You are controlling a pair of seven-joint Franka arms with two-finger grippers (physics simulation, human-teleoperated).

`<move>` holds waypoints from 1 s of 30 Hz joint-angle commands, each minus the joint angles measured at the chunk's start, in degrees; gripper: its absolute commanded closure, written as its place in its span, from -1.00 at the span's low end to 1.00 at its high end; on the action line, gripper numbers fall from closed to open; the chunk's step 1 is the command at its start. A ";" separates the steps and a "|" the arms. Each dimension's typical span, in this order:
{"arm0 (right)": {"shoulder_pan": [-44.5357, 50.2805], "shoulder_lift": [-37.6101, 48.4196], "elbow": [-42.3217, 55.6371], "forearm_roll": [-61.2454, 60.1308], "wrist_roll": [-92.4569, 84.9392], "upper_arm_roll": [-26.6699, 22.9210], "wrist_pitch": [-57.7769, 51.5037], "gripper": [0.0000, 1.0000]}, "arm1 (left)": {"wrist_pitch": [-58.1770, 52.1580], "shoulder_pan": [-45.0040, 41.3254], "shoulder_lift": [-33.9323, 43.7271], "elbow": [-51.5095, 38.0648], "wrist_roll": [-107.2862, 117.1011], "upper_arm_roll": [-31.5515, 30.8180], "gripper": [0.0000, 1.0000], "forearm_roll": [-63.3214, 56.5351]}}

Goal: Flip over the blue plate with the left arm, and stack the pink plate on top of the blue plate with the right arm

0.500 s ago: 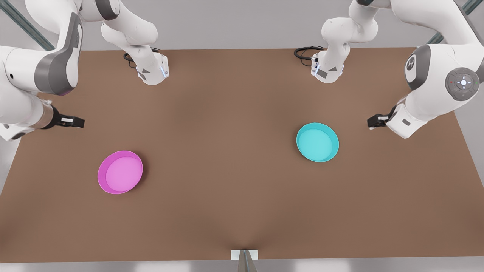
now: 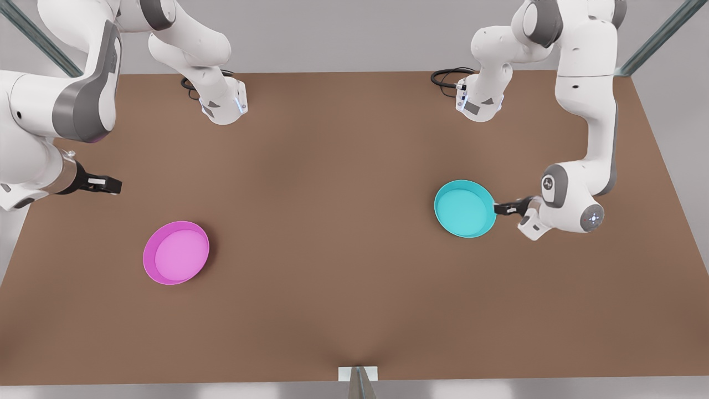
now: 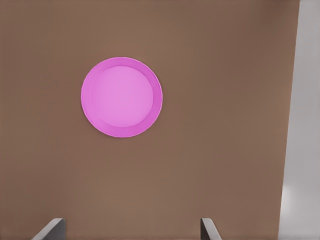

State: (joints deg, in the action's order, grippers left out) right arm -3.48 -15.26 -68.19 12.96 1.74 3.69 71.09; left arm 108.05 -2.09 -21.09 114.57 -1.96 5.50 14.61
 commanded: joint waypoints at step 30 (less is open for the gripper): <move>0.06 -0.03 -0.36 0.92 0.54 -0.09 -3.76 -1.00 | 14.64 -0.20 -7.65 2.77 -43.48 -0.49 0.07 7.89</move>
State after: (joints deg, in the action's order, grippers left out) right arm -3.42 -15.33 -68.59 13.67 2.09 3.67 68.28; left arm 122.43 -2.29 -28.69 117.36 -36.21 5.02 22.44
